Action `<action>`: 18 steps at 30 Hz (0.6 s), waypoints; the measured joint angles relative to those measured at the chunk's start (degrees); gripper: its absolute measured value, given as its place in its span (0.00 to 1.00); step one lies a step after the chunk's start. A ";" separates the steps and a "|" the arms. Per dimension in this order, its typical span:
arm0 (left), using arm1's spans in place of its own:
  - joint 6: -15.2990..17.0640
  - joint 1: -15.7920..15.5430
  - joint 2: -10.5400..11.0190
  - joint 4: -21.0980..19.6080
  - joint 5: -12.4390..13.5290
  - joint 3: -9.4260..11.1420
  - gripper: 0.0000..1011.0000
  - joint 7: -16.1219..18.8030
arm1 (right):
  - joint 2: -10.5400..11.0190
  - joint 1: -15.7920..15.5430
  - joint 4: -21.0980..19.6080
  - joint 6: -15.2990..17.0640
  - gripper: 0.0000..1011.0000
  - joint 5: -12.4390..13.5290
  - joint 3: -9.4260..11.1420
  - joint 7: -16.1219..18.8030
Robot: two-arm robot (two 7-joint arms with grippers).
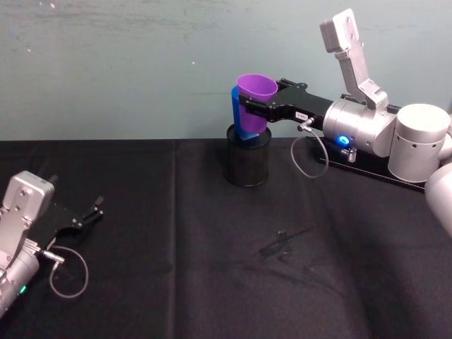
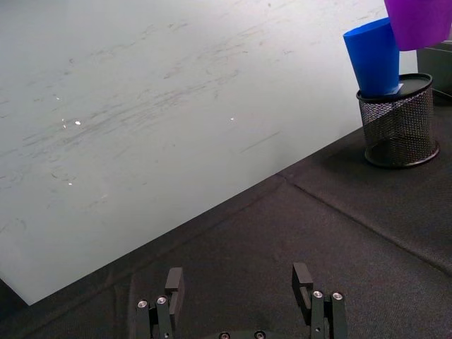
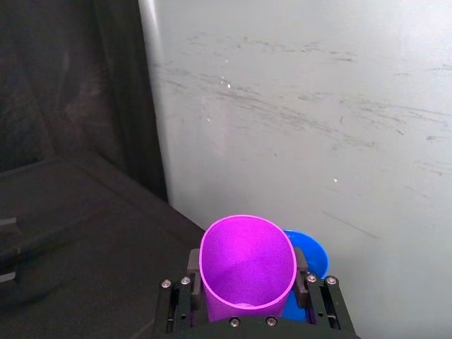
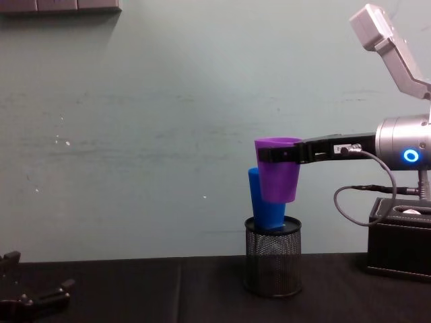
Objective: Pick up one cup with a gripper and tap it against the other cup.
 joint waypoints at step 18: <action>0.00 0.00 0.00 0.00 0.00 0.00 0.99 0.00 | -1.75 1.92 3.87 -1.05 0.71 -1.00 0.46 0.35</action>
